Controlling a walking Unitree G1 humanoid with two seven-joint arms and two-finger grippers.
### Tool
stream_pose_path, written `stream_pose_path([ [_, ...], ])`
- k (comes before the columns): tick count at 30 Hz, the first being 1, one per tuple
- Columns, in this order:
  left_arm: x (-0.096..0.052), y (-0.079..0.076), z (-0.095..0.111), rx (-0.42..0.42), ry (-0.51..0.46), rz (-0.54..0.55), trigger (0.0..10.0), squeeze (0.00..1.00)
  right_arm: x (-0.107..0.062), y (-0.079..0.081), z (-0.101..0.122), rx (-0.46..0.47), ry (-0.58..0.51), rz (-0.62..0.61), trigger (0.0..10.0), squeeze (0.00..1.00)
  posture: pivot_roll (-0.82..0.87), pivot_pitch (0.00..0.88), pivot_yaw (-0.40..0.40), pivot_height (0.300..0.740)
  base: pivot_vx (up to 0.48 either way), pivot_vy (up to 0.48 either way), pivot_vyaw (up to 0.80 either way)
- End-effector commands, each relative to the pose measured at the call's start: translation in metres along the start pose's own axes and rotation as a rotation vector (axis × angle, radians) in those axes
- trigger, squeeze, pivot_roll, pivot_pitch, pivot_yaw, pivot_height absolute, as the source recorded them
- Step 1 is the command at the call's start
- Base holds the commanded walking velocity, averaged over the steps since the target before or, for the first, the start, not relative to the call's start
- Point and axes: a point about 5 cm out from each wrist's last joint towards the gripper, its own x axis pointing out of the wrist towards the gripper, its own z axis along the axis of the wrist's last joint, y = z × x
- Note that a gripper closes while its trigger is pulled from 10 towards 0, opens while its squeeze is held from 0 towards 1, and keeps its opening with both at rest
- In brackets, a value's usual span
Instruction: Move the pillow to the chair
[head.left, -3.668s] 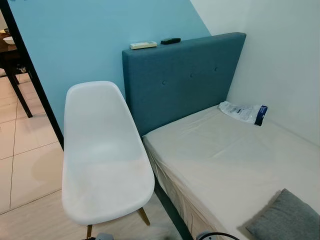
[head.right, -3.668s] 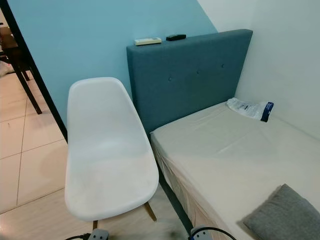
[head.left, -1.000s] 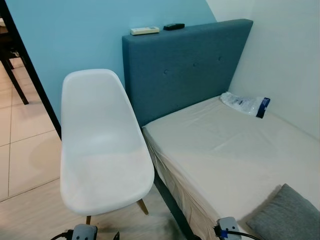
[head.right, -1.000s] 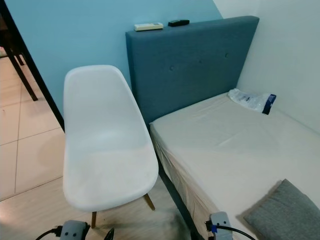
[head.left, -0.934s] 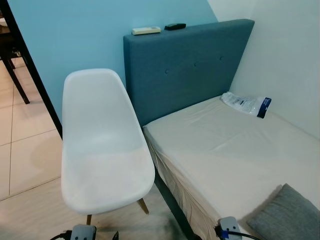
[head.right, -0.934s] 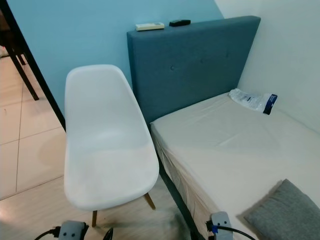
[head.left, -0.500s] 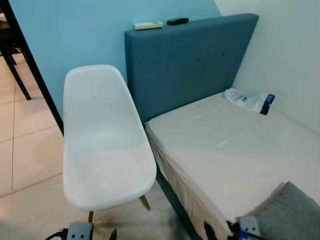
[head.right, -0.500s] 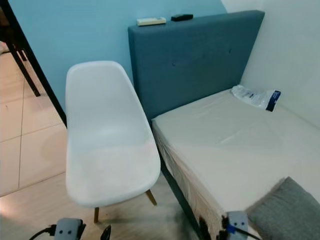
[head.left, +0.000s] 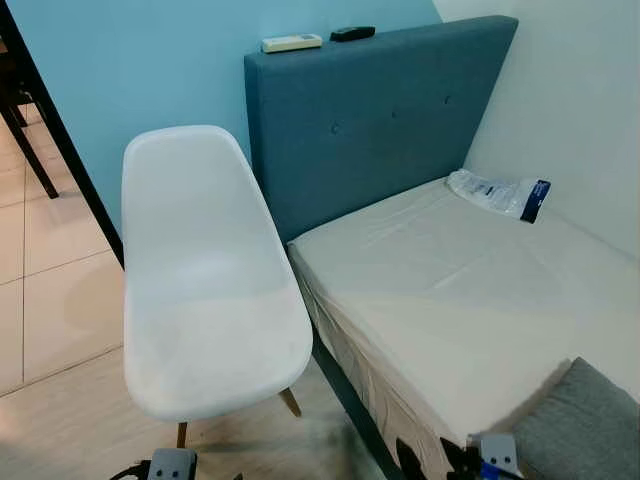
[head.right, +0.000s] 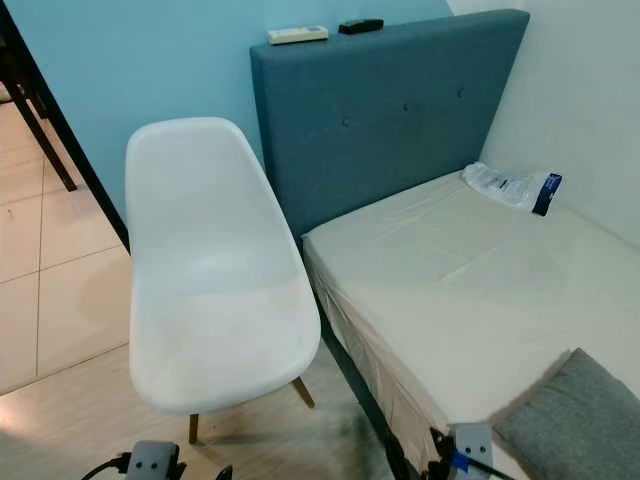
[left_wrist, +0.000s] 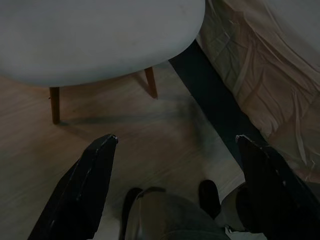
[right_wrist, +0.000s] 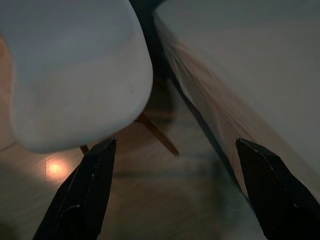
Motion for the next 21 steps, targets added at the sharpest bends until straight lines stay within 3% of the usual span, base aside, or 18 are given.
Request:
stream_pose_path([
  [1,-0.003,0.001,-0.005,-0.019,0.018,0.004,10.0,0.00,-0.002,0.005,-0.001,0.029,0.019,0.001,10.0,0.00,0.01,0.075,-0.056,0.740,0.000,0.000,0.00],
  [21,0.003,-0.002,0.004,-0.022,-0.035,-0.006,10.0,0.00,-0.003,0.013,0.009,0.043,0.078,0.018,10.0,0.00,0.02,0.063,-0.071,0.740,0.000,0.000,0.00],
])
